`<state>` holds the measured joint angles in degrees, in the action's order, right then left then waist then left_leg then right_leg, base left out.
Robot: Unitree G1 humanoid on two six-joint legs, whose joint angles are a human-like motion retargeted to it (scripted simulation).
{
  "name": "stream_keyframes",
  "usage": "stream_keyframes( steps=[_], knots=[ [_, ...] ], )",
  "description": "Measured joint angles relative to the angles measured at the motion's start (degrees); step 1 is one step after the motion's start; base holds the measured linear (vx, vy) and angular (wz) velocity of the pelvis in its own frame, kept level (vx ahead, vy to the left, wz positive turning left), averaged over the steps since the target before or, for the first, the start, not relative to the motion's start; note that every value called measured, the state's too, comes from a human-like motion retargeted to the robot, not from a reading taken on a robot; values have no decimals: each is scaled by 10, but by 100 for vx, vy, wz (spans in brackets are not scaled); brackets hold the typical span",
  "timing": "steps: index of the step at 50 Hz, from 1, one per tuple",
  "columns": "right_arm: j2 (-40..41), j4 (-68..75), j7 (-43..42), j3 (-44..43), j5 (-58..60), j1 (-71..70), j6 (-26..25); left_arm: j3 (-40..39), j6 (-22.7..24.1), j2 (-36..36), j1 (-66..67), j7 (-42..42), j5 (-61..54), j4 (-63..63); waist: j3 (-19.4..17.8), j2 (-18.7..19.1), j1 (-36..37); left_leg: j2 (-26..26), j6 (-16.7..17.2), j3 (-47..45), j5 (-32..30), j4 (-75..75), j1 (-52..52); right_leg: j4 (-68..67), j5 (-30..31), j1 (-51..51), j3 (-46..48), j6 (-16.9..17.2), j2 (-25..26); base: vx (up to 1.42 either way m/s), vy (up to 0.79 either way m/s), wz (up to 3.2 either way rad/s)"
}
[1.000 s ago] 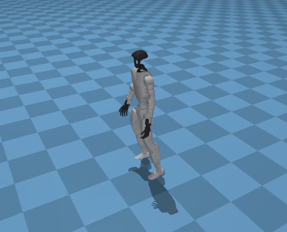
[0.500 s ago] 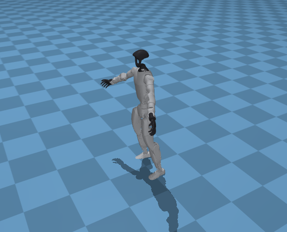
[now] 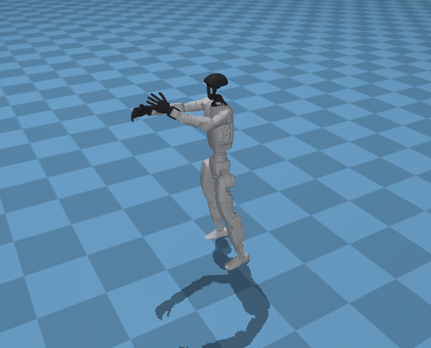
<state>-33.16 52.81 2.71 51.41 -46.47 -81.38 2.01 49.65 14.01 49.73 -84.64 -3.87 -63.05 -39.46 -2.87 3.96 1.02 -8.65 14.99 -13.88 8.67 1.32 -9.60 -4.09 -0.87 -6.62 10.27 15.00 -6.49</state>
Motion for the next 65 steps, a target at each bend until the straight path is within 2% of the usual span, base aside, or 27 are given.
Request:
stream_keyframes(
  steps=[5, 10, 15, 24, 45, 65],
  knots=[
    [61, -86, 36, 66, -62, -21, 13, 65, 15, -69, -67, -7, -49, 47, -1, 1, -2, 0, 0, 2, 0, 2, 3, -3, -1, 2, 1, 0, -2, 0, 0, 0],
    [116, -134, 42, 81, -87, -11, 16, 82, 5, -121, -88, -15, -69, 63, 9, 5, -4, 1, 0, 5, 3, 5, 3, -4, -4, 0, 2, 0, -4, 0, 0, 0],
    [137, -162, 38, 86, -96, -4, 13, 81, 0, -140, -98, -17, -88, 74, 8, 7, -6, 2, -1, 7, 3, 6, 4, -5, -4, 0, 3, 0, -6, 0, 0, 0],
    [130, -199, 36, 87, -98, 6, 14, 74, -6, -123, -89, -25, -109, 105, 2, 7, -12, 4, 0, 7, 3, 7, 7, -4, -4, 2, 4, 0, -7, 0, 0, 0],
    [107, -242, 38, 101, -132, 25, 15, 113, -16, -118, -77, -47, -141, 188, 18, 3, -8, 1, 0, 5, 3, 7, 7, -4, -4, 3, 3, 0, -3, 0, 0, 0],
    [108, -241, 42, 94, -139, 33, 13, 116, -23, -114, -73, -50, -131, 179, 22, 3, -8, -2, 0, 6, 2, 4, 4, -2, -3, 1, 3, 0, -1, 0, 0, 0]
  ],
)
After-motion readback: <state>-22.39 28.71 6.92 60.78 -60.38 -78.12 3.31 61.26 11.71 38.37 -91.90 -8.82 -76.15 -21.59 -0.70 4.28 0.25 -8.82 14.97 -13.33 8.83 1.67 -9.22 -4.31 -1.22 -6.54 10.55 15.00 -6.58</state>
